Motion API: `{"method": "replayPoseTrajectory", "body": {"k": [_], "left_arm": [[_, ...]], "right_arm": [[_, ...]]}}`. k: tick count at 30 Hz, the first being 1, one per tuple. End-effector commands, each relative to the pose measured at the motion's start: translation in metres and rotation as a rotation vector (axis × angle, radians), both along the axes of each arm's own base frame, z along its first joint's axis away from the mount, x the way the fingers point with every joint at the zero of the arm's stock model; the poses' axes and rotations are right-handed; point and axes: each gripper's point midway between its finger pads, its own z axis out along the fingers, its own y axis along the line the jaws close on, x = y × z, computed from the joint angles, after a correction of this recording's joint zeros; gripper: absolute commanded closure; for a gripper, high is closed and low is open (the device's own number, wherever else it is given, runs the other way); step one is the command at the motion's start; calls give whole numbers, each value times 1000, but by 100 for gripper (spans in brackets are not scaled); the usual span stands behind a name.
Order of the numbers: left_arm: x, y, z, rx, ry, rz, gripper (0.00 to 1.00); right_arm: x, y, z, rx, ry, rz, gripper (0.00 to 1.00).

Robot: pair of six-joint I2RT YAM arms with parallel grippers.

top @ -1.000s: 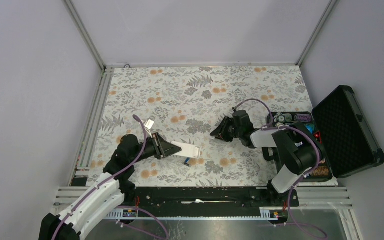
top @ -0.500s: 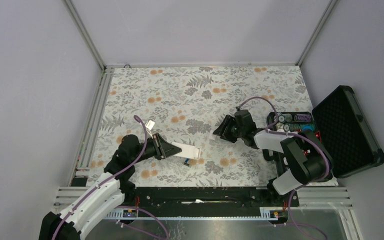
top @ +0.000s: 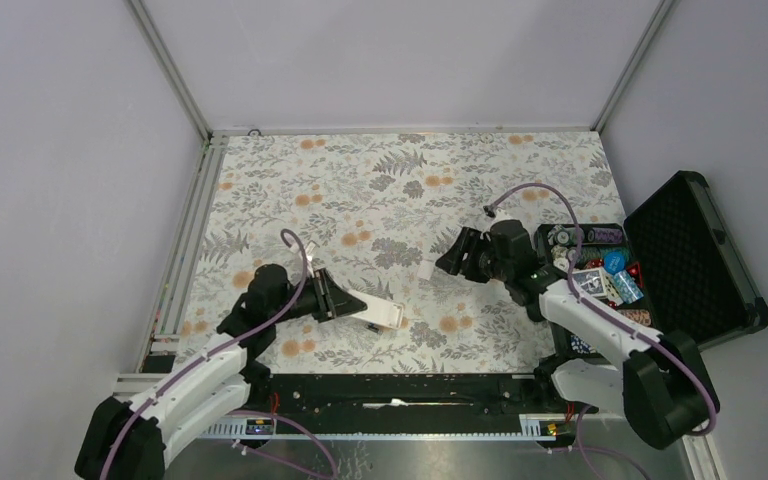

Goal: Load the batteries into the remote control

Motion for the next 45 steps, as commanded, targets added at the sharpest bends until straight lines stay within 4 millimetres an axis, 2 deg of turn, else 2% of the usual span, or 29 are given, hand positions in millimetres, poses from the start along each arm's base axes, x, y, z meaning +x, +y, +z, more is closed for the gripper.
{"method": "replayPoseTrajectory", "body": {"k": [1, 5, 12, 17, 27, 36, 45], "left_arm": [[3, -16, 26, -52, -70, -74, 100], [-4, -35, 26, -42, -45, -167, 100], [-10, -60, 20, 5, -7, -283, 100], [-6, -76, 12, 54, 27, -333, 100], [12, -95, -5, 119, 67, -274, 99], [13, -108, -28, 110, 148, -156, 96], [10, -105, -48, 92, 201, -66, 80]], "right_arm": [[-38, 14, 10, -30, -27, 200, 37], [-63, 29, 23, -38, -104, 319, 34], [-92, 37, 44, 25, -193, 437, 30], [-114, 45, 45, 50, -192, 536, 30], [-124, 36, 36, 28, -187, 490, 29], [-126, 28, 31, 14, -170, 447, 30], [-125, 22, 22, -9, -144, 409, 30]]}}
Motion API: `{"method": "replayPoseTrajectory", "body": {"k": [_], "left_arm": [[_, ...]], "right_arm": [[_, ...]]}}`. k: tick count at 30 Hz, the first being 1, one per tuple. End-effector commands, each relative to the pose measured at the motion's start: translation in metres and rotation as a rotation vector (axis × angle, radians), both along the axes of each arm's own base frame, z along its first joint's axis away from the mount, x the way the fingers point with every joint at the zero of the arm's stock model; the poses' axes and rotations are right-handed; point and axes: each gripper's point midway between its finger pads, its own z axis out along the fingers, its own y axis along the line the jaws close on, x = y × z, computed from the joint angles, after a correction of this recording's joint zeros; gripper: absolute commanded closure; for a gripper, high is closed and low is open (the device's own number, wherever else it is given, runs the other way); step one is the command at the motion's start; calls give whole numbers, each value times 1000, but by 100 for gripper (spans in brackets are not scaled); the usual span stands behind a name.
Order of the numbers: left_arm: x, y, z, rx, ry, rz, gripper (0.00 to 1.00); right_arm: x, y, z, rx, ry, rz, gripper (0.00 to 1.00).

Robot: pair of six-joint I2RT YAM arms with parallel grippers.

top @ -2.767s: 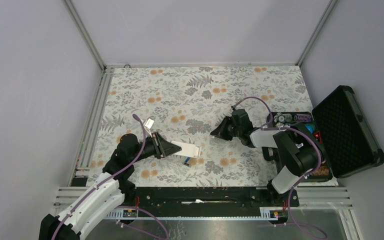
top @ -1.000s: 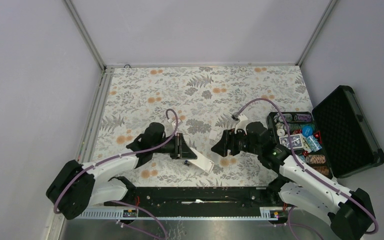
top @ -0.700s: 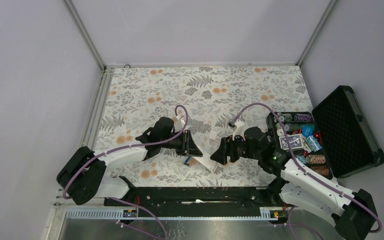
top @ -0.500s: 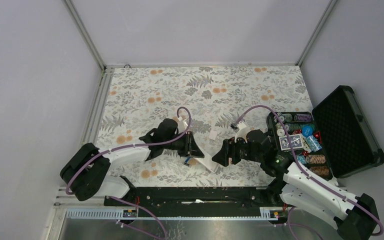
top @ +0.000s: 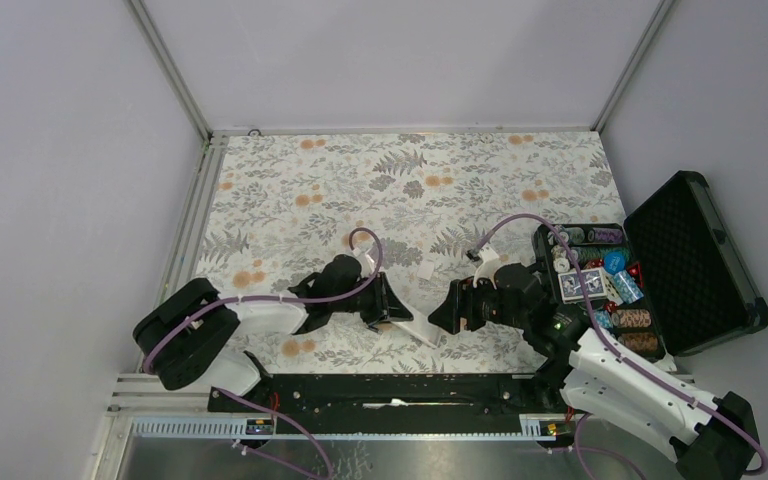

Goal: Load the batteries into the remote control

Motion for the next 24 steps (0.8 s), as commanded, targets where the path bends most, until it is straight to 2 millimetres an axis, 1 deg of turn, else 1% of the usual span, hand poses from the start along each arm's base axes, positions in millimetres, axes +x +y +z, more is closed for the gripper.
{"method": "replayPoseTrajectory", "body": {"k": [1, 4, 12, 17, 20, 24], "left_arm": [[12, -8, 9, -65, -40, 76, 78], [9, -8, 6, -73, -27, 85, 71], [-4, 0, -10, -32, -11, 106, 43], [-11, 9, -8, -11, -31, 110, 39], [-13, 17, -8, 28, -61, 123, 35], [-18, 28, -4, 65, -101, 126, 33]], "right_arm": [[1, -5, -6, -16, 12, -37, 30], [1, -6, -9, -26, 17, -45, 29], [5, -8, -15, -47, 24, -73, 29], [8, -8, -15, -53, 31, -84, 29], [9, -7, -16, -53, 37, -92, 29], [10, -7, -17, -51, 40, -96, 29]]}}
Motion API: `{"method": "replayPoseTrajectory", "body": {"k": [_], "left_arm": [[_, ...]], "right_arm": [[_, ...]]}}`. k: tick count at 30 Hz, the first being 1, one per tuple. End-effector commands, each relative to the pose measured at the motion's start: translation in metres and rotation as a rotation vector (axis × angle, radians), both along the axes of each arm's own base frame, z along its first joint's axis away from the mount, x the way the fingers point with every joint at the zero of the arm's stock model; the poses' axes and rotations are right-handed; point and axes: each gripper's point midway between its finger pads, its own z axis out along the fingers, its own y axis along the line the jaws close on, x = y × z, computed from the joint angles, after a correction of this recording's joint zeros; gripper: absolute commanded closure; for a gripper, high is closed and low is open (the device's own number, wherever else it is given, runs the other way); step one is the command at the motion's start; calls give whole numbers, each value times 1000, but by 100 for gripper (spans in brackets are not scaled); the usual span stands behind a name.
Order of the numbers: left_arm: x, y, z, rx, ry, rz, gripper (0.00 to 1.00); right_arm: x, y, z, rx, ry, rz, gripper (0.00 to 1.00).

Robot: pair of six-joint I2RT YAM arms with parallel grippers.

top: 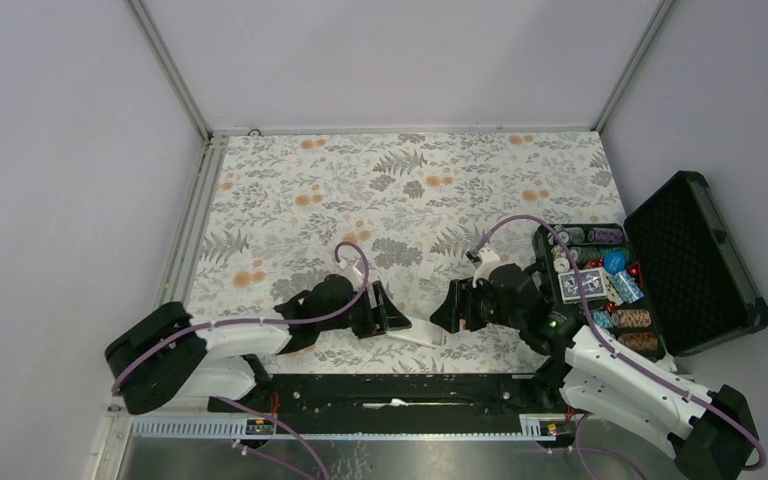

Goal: Load the batteries into the remote control

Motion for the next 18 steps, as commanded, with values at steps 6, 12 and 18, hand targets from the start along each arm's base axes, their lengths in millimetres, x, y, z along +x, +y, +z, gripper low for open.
{"method": "replayPoseTrajectory", "body": {"k": [6, 12, 18], "left_arm": [[-8, 24, 10, 82, -121, 20, 32], [-18, 29, 12, 83, -137, -1, 32], [-21, 25, 17, 103, -167, -35, 32]], "right_arm": [[7, 2, 3, 6, -6, -36, 29], [7, 1, -1, -1, 4, -49, 29], [6, 1, -2, 3, 16, -51, 29]]}}
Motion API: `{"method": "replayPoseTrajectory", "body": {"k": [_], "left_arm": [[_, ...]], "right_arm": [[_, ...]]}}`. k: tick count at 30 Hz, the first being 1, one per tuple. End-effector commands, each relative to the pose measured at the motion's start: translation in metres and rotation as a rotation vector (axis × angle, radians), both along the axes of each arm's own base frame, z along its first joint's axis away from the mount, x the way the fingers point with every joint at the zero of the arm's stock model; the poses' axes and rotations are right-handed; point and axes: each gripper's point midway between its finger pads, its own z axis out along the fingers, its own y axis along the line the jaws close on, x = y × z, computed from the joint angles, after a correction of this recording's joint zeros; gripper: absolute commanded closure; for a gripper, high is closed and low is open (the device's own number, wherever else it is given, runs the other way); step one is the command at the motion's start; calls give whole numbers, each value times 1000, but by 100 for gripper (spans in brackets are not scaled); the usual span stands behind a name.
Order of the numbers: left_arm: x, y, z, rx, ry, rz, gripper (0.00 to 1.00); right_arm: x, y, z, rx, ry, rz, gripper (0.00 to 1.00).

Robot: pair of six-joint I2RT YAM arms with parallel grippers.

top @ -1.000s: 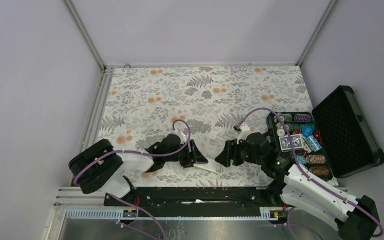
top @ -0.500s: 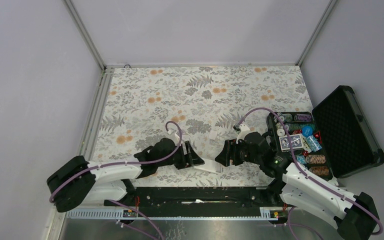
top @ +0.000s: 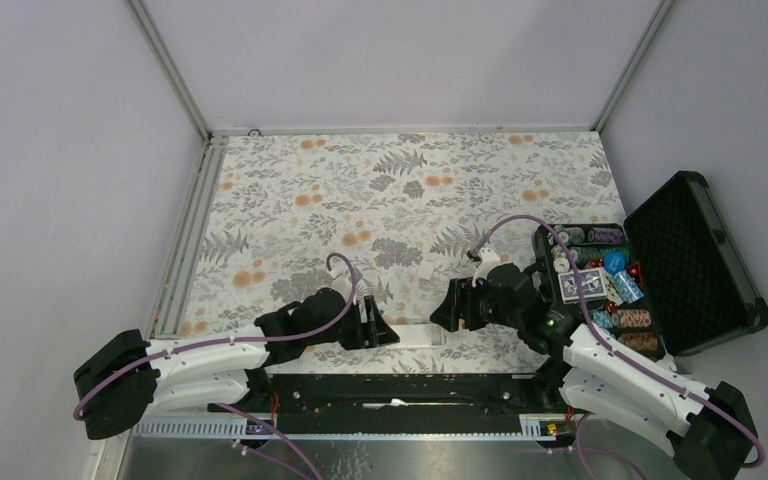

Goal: Load the batteries into the remote control

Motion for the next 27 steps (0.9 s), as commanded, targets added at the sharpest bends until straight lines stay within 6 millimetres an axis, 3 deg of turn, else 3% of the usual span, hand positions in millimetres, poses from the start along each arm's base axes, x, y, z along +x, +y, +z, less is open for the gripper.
{"method": "replayPoseTrajectory", "body": {"k": [1, 6, 13, 18, 24, 27], "left_arm": [[5, -4, 10, 14, -67, -17, 32], [15, -12, 27, 33, -131, -36, 32], [32, -21, 52, 87, -228, -61, 39], [40, -32, 64, 114, -270, -96, 60], [52, -44, 64, 159, -302, -121, 100], [57, -52, 60, 176, -306, -138, 100]], "right_arm": [[3, 2, 2, 14, -7, -17, 29], [-4, 3, -3, 20, 23, -5, 31], [-17, 5, -15, 22, 86, 20, 46], [-26, 8, -21, 12, 112, 23, 68], [-39, 10, -33, -28, 133, 33, 96], [-45, 10, -42, -55, 150, 37, 100]]}}
